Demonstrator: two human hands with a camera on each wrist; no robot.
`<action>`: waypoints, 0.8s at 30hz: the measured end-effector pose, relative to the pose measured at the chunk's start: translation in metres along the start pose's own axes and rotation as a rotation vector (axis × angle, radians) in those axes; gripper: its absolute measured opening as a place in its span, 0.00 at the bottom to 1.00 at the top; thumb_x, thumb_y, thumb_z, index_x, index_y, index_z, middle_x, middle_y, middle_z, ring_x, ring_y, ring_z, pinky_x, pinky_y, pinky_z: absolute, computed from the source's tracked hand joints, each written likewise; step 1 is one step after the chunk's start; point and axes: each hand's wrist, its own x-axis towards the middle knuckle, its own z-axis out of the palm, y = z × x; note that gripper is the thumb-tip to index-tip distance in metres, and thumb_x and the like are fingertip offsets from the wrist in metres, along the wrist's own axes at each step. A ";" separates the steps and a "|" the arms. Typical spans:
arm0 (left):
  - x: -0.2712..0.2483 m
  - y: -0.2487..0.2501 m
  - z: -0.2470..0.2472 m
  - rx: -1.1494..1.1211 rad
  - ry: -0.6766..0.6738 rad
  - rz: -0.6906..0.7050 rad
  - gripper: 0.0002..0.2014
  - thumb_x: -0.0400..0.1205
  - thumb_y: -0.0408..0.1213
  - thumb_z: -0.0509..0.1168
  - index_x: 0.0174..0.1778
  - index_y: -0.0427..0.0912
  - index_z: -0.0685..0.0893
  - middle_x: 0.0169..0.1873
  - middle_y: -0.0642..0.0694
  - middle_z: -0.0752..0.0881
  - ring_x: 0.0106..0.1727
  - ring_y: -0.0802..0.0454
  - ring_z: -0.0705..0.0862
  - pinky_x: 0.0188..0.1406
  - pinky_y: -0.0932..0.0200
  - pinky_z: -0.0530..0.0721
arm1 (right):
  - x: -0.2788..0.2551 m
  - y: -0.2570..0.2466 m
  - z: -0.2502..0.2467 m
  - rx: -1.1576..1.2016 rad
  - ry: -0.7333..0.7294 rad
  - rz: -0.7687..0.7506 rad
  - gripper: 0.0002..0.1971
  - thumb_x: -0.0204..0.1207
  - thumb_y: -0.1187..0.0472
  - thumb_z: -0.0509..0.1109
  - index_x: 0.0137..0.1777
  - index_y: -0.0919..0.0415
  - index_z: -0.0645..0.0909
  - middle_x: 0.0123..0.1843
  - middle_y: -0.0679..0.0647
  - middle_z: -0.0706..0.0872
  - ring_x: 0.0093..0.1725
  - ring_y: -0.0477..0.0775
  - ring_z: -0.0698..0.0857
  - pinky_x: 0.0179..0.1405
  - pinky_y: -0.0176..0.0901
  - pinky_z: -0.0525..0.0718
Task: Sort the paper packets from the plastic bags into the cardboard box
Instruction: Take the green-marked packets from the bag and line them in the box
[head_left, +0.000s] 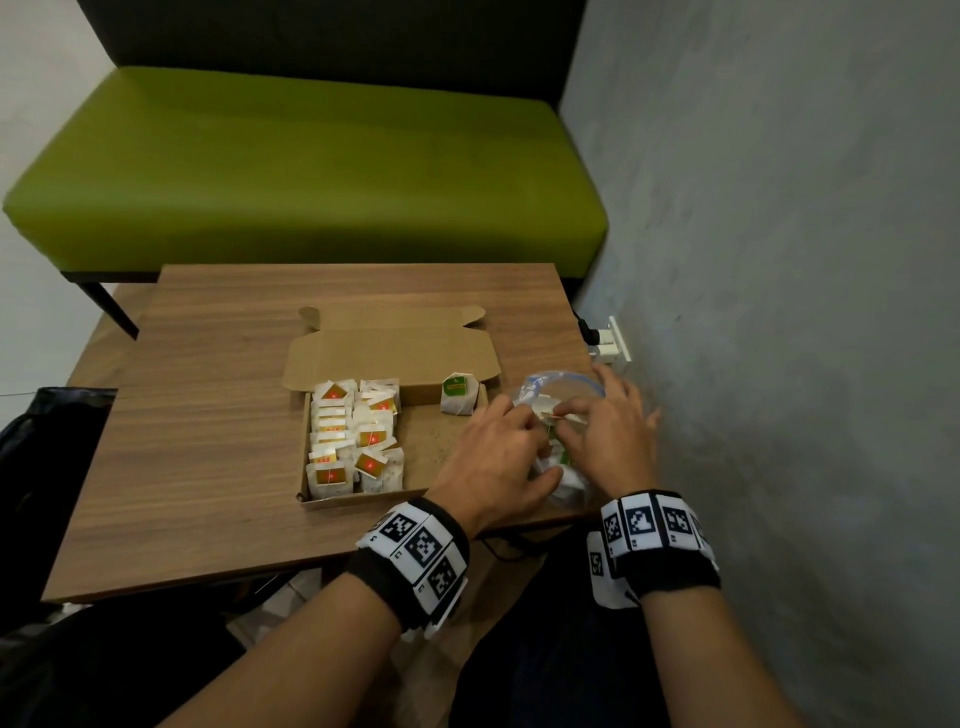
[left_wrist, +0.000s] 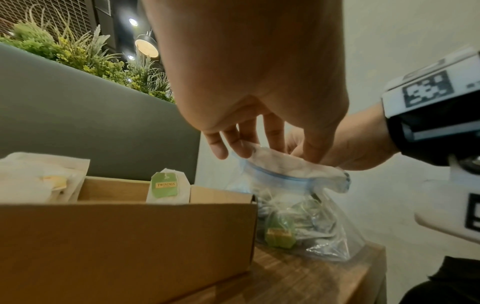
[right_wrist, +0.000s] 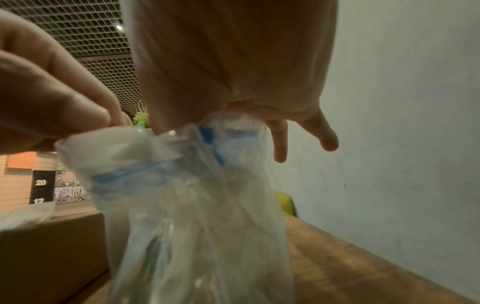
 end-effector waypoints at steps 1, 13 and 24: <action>0.000 -0.001 0.000 -0.002 -0.003 -0.006 0.17 0.81 0.58 0.62 0.54 0.50 0.87 0.55 0.51 0.82 0.56 0.52 0.70 0.56 0.54 0.72 | 0.000 0.001 0.000 0.023 0.019 0.000 0.10 0.77 0.47 0.74 0.57 0.40 0.88 0.87 0.50 0.59 0.84 0.60 0.57 0.79 0.80 0.53; 0.008 -0.001 -0.005 -0.068 0.056 -0.097 0.19 0.82 0.54 0.64 0.62 0.45 0.85 0.61 0.50 0.82 0.61 0.51 0.71 0.62 0.55 0.73 | -0.009 0.022 -0.027 0.220 0.123 -0.076 0.10 0.71 0.48 0.80 0.51 0.45 0.91 0.53 0.45 0.74 0.59 0.47 0.71 0.63 0.55 0.73; 0.022 0.010 -0.011 -0.111 0.148 -0.091 0.15 0.88 0.46 0.58 0.71 0.51 0.74 0.61 0.49 0.88 0.58 0.48 0.87 0.63 0.47 0.69 | -0.005 0.023 -0.028 0.395 0.097 -0.143 0.09 0.69 0.52 0.82 0.49 0.48 0.92 0.50 0.44 0.75 0.59 0.50 0.76 0.64 0.62 0.78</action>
